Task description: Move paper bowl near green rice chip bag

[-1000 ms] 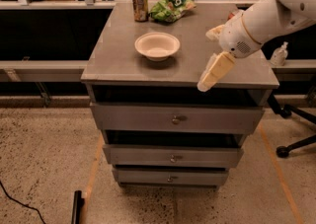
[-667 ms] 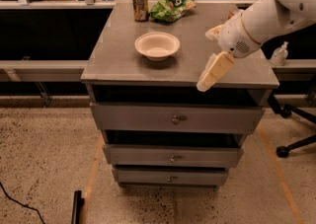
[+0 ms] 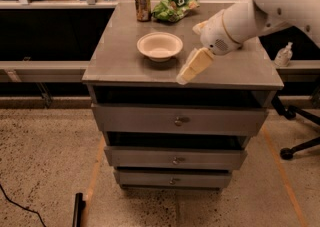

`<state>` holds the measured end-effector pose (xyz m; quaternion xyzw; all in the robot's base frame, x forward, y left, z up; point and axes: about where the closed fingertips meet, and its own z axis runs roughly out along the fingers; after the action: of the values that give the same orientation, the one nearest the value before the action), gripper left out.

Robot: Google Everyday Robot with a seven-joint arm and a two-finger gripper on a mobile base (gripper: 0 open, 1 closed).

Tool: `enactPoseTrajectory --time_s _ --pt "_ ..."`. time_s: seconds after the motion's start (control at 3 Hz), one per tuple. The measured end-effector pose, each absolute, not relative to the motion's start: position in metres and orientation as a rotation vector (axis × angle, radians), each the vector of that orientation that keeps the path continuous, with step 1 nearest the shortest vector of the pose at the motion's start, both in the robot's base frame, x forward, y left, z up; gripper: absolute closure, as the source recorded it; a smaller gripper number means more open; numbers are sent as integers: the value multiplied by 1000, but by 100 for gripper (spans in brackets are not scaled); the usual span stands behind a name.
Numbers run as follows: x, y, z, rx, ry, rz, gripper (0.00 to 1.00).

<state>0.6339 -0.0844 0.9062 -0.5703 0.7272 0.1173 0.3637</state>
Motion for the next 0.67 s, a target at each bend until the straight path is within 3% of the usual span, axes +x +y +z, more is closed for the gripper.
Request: enactPoseTrajectory --time_s 0.67 --pt "687 -31 901 -1411 1810 360 0"
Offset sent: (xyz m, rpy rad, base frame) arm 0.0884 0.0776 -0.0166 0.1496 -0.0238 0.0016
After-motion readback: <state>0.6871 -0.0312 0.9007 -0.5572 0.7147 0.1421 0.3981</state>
